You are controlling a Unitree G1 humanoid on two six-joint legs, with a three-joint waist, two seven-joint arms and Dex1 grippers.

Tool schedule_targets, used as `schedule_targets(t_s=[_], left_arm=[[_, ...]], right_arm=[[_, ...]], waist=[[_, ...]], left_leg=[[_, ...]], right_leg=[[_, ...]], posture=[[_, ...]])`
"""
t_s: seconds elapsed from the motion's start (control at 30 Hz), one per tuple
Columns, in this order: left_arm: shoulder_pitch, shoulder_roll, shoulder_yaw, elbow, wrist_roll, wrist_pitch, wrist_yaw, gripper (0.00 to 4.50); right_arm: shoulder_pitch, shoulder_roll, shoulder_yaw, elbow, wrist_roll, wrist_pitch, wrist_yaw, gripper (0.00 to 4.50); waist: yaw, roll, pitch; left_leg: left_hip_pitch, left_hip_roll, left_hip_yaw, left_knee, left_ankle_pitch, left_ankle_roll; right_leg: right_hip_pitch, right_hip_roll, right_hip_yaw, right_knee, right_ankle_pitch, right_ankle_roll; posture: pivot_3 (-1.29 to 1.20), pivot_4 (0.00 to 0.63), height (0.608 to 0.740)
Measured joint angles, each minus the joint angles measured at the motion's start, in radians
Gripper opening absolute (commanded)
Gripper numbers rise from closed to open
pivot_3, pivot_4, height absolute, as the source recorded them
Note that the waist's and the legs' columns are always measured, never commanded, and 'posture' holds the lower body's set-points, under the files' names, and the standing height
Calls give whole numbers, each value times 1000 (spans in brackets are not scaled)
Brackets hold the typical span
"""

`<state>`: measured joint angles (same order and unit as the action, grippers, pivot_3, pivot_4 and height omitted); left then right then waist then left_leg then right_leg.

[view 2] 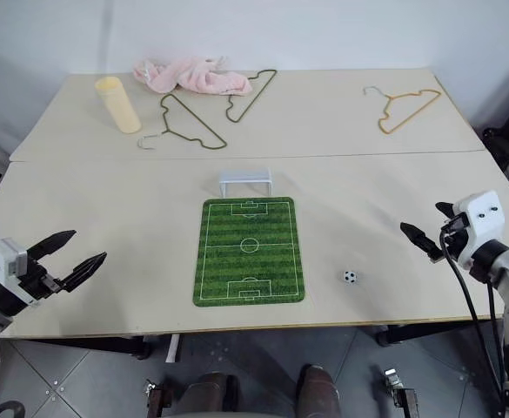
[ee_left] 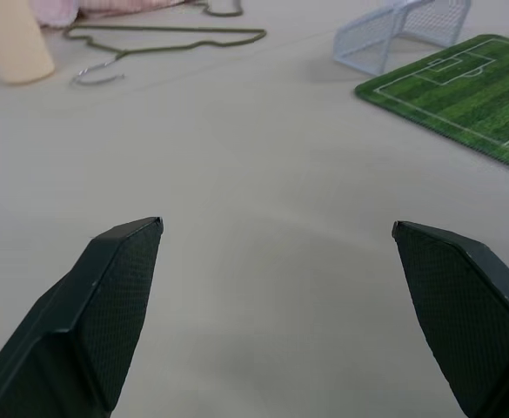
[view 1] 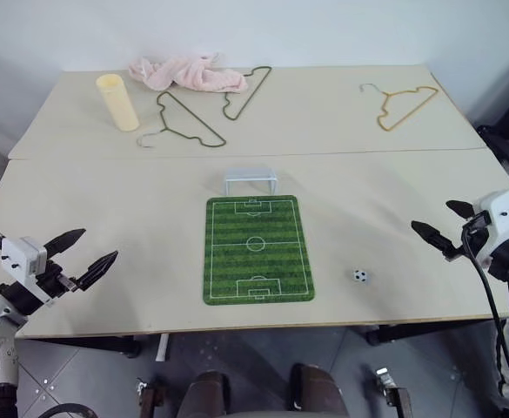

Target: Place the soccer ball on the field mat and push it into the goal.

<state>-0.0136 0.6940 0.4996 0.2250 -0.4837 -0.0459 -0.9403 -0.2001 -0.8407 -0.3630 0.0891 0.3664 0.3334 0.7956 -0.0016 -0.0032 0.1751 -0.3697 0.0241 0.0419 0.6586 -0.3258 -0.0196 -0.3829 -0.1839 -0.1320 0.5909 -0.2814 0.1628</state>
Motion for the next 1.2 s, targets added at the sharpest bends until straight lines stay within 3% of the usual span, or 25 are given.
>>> schedule_targets(t_s=[0.13, 0.3, 0.47, 0.73, 1.1, 1.2], left_arm=[[-2, 1, -16, -77, -26, 59, -22, 4500], [-67, 1, -102, -111, -24, 92, -60, 4500], [-100, 3, -161, -142, -25, 102, -126, 4500], [-93, 15, -169, -169, -25, 113, -175, 4500], [-82, 12, -171, -173, -23, 120, -166, 4500], [-94, 12, -176, -172, -22, 120, -163, 4500]], right_arm=[[37, -56, 33, -160, 10, 57, 59, 4451], [12, -104, 198, -212, -9, 37, 206, 4451], [-37, -125, 281, -160, -39, -11, 307, 4451], [-16, -140, 313, -136, -56, -82, 435, 4451], [-67, -52, 399, 13, -114, -165, 459, 4451], [-103, -24, 413, 77, -135, -226, 460, 3852]], waist=[[1, 0, 0], [1, 0, 0], [1, 0, 0], [1, 0, 0], [0, 0, 0], [-2, 0, 0]], left_leg=[[0, 0, 0, 0, -1, 0], [-1, 0, 0, 4, -1, 1], [-1, 0, 0, 4, -2, 1], [-1, 1, 0, 5, -2, 1], [-1, 1, 0, 6, -2, 1], [0, 1, 0, 6, -2, 1]], right_leg=[[0, 0, 0, 0, 0, 0], [1, 1, 0, 0, 0, 0], [1, 1, 0, 0, 0, 0], [1, 1, 0, 0, 0, 0], [1, 1, 0, 0, 0, 0], [2, 2, 0, 0, 0, 0]], posture=[[0, 150, 740], [0, 150, 740], [0, 150, 740], [0, 150, 740], [0, 150, 740], [0, 150, 740]])
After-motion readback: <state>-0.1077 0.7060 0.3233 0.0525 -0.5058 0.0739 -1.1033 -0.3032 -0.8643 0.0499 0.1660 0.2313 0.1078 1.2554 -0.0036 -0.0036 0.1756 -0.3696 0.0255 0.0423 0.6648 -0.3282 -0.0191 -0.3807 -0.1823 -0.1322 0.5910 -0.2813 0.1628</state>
